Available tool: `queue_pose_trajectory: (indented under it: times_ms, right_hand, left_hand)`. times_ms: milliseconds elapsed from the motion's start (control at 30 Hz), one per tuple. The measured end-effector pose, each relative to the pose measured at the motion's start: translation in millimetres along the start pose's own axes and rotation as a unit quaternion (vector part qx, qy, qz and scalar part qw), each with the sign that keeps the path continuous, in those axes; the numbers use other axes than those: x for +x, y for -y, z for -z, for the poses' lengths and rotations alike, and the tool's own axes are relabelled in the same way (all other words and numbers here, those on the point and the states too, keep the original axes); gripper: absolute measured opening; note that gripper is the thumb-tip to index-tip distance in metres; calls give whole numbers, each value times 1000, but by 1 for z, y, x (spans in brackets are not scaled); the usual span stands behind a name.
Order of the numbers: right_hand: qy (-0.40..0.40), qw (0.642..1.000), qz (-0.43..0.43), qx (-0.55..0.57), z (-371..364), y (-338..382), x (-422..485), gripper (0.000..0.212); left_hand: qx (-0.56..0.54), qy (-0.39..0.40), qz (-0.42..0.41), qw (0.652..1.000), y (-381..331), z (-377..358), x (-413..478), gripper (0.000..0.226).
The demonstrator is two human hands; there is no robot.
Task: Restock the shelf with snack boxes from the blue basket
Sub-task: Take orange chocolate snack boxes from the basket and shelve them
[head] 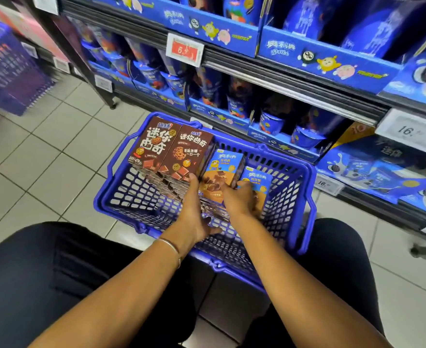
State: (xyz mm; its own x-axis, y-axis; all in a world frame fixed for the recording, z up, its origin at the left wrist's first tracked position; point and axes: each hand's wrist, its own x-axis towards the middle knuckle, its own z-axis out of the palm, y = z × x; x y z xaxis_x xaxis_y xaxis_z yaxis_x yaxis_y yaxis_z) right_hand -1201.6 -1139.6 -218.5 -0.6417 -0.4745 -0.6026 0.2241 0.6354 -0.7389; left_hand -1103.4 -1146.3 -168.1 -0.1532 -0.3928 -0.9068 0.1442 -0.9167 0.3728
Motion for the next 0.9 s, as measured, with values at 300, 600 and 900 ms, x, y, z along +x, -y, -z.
queue_pose_trajectory:
  times_ms: [300, 600, 900]
  right_hand:
    - [22, 975, 33, 220, 49, 27, -29, 37]
    - [135, 949, 176, 223, 67, 45, -66, 32]
    - [-93, 995, -26, -18, 55, -42, 13, 39]
  left_hand:
    - [100, -2, -74, 992, -17, -9, -32, 58]
    - [133, 154, -174, 964, -67, -29, -42, 59]
    - [95, 114, -211, 966, -58, -32, -22, 49]
